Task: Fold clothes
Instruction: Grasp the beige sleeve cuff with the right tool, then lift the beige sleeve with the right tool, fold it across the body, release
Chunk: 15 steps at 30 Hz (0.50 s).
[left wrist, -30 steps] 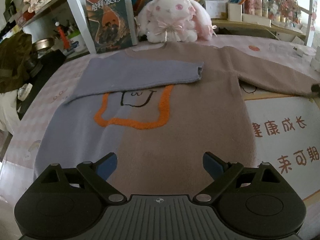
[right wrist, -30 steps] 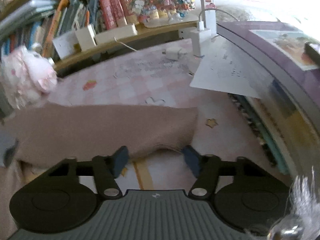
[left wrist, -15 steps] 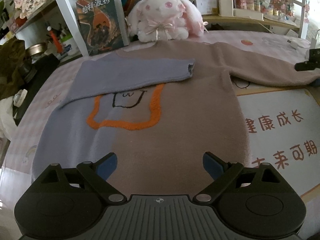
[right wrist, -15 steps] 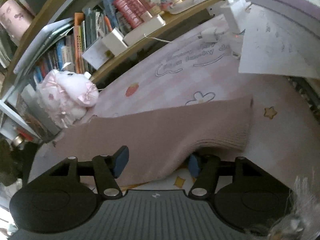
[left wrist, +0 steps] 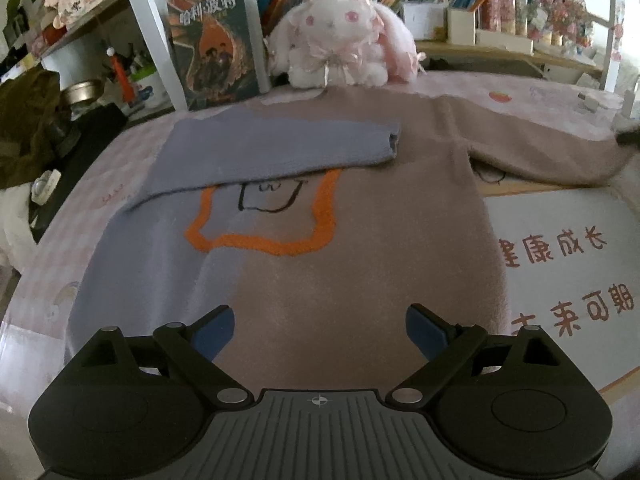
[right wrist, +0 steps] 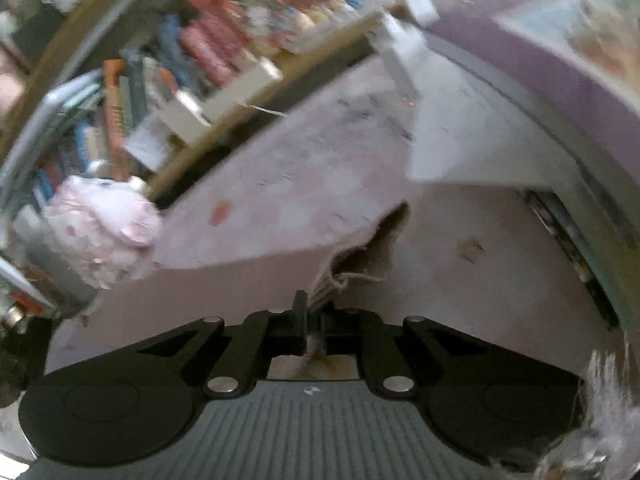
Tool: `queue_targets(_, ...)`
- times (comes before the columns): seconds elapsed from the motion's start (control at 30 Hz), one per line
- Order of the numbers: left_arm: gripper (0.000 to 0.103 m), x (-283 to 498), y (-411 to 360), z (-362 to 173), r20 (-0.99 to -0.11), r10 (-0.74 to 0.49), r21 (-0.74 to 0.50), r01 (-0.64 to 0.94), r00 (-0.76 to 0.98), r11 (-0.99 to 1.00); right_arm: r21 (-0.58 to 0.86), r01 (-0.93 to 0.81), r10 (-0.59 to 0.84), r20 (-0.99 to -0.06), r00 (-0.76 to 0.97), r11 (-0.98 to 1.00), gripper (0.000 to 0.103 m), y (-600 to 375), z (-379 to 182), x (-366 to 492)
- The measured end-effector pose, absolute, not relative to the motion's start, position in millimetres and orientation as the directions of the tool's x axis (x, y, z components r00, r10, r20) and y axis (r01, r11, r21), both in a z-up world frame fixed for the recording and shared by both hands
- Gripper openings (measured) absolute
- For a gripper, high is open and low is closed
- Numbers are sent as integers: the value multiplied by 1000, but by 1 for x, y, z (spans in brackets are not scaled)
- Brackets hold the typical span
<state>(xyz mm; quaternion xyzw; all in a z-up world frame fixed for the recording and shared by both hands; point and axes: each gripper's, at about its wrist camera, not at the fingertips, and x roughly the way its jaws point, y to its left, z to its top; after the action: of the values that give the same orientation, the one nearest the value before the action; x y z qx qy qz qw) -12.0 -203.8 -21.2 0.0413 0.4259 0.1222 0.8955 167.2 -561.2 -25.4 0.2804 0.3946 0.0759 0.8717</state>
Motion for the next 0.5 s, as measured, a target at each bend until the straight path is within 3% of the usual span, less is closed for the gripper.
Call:
queue_targets(0.27,95,-26,-165,-14,-705,206,147,-144,679,979,593,-113,488,-524,698,797,5,-491,43,186)
queue_targets(0.5,95,-43,-101,1,-636,108,120,-40,764,992,539,-246,539,-495,682,806,5,-370,90,192)
